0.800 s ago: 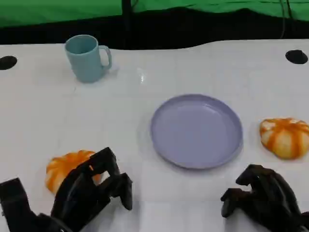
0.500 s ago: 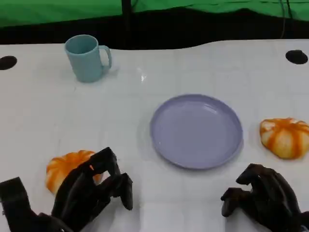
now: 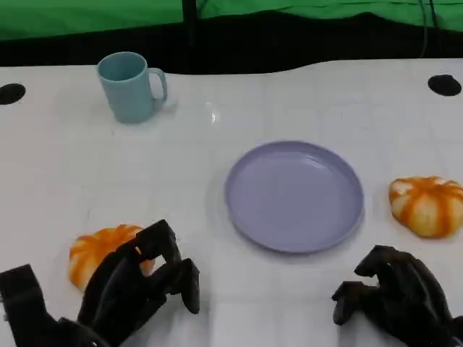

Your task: Grasp the bread from the table and place it into the plate.

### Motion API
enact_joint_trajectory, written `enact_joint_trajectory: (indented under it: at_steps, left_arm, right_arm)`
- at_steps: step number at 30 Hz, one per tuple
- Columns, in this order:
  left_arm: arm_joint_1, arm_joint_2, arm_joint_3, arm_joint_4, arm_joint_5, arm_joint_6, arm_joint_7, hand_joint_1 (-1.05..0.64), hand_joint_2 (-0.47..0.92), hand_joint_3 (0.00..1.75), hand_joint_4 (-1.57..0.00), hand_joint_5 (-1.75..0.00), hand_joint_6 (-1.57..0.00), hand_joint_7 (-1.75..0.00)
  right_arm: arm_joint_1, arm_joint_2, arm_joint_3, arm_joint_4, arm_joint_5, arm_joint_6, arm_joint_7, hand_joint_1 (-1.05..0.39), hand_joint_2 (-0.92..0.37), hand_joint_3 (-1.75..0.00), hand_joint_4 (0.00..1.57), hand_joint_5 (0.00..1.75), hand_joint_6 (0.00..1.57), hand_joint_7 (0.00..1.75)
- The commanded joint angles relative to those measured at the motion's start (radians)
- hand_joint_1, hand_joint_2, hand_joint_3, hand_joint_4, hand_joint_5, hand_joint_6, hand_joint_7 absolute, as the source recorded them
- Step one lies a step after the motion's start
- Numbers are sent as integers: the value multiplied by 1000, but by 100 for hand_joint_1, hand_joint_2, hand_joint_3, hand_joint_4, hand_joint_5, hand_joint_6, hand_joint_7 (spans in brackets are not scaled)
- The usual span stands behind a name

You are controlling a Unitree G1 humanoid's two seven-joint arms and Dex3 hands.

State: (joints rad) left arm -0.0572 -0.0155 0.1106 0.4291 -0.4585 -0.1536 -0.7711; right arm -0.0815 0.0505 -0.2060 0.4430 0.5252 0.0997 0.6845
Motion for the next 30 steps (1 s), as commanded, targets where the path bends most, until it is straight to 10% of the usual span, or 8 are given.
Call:
enact_joint_trajectory:
  at_steps: [1, 8, 15, 30]
  left_arm:
    - [21, 12, -2, -38, 48, -50, 38, -74, 92, 20, -79, -175, -59, -159]
    - [-8, 54, -1, -20, 77, -168, -15, -63, 92, 25, -53, -167, -63, -86]
    - [-2, 150, -47, -119, 200, -180, 37, -65, 92, 16, -48, -109, -62, -19]
    - [28, 418, -108, -438, 577, -88, 189, -63, 89, 3, -19, -63, -31, 0]
  right_arm:
    - [-3, -11, -8, -3, 8, 3, 2, -103, -72, 0, 157, 71, 157, 32]
    - [-2, -12, -6, -9, 6, 11, -4, -104, -72, 0, 157, 70, 157, 33]
    - [-4, -9, -3, -6, 0, 0, -5, -104, -73, -1, 157, 73, 157, 34]
    - [-7, -10, -5, -3, 3, 4, -1, -102, -72, -1, 157, 72, 157, 36]
